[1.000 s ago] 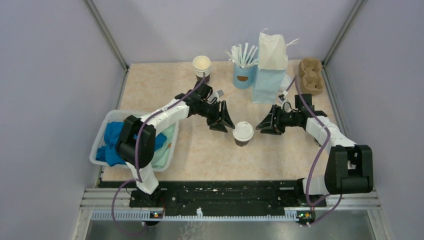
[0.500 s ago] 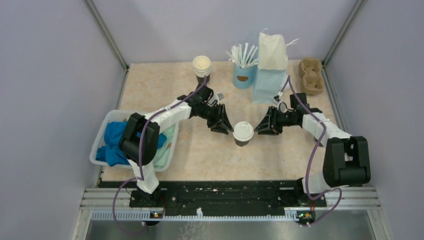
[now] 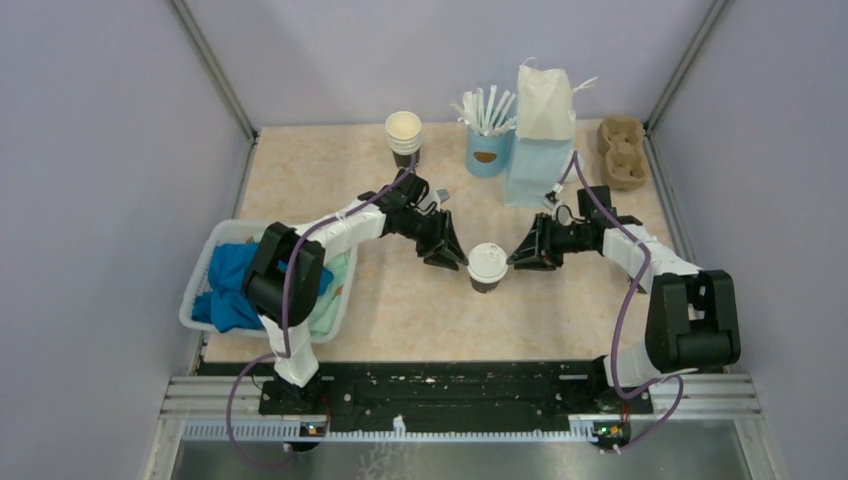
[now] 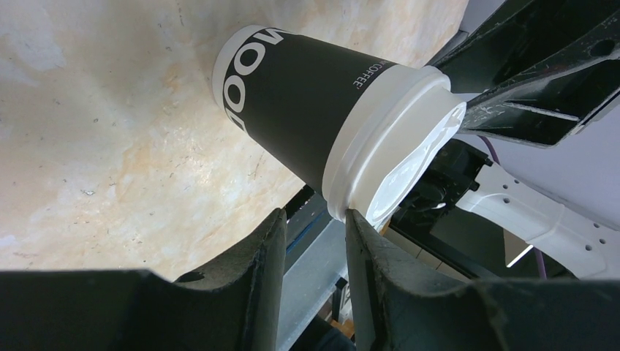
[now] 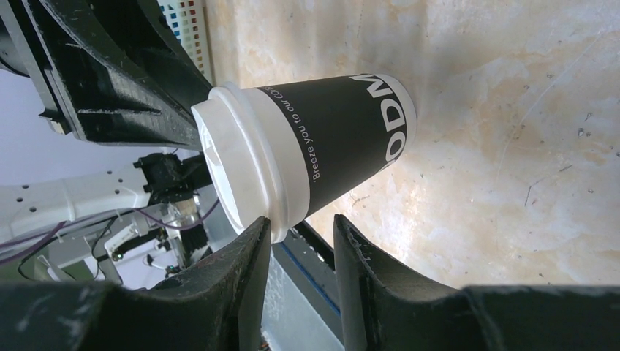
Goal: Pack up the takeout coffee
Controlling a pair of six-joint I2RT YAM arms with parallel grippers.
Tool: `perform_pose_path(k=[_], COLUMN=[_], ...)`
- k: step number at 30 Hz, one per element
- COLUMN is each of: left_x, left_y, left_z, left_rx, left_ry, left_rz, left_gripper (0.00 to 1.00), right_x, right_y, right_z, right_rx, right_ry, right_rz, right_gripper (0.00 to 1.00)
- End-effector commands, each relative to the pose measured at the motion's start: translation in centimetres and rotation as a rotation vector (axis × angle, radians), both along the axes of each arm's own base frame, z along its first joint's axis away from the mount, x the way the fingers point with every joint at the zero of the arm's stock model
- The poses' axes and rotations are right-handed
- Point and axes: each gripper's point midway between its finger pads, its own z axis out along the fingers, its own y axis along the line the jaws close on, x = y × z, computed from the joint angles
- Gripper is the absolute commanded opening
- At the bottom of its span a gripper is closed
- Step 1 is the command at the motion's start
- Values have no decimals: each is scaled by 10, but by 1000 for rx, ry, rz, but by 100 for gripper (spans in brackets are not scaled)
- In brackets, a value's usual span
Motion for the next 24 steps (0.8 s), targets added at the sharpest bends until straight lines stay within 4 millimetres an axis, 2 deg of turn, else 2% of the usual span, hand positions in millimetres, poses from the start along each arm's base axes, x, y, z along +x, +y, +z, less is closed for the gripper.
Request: perform_pose_path(k=[1, 6, 11, 18, 20, 22, 24], left_x=[3, 0, -6, -17, -21, -22, -18], left_y=[-7, -7, 0, 24, 30, 31, 26], left_z=[-4, -11, -28, -68, -78, -78, -63], left_rx=[0, 38, 124, 276, 306, 302, 267], left_ry=[-23, -11, 10, 54, 63, 59, 29], left_rz=[-8, -8, -2, 23, 25, 25, 21], left_gripper=[43, 42, 39, 35, 34, 34, 35], right_x=[11, 10, 4, -13, -17, -16, -7], right_y=[6, 2, -14, -38, -46, -44, -34], right_z=[9, -3, -26, -84, -95, -90, -67], right_rx=[17, -40, -168, -337, -402, -394, -328], right_ry=[-64, -37, 18, 178, 198, 181, 131], right_rz=[28, 9, -53, -145, -156, -143, -119], right_gripper=[37, 32, 31, 31, 31, 32, 34])
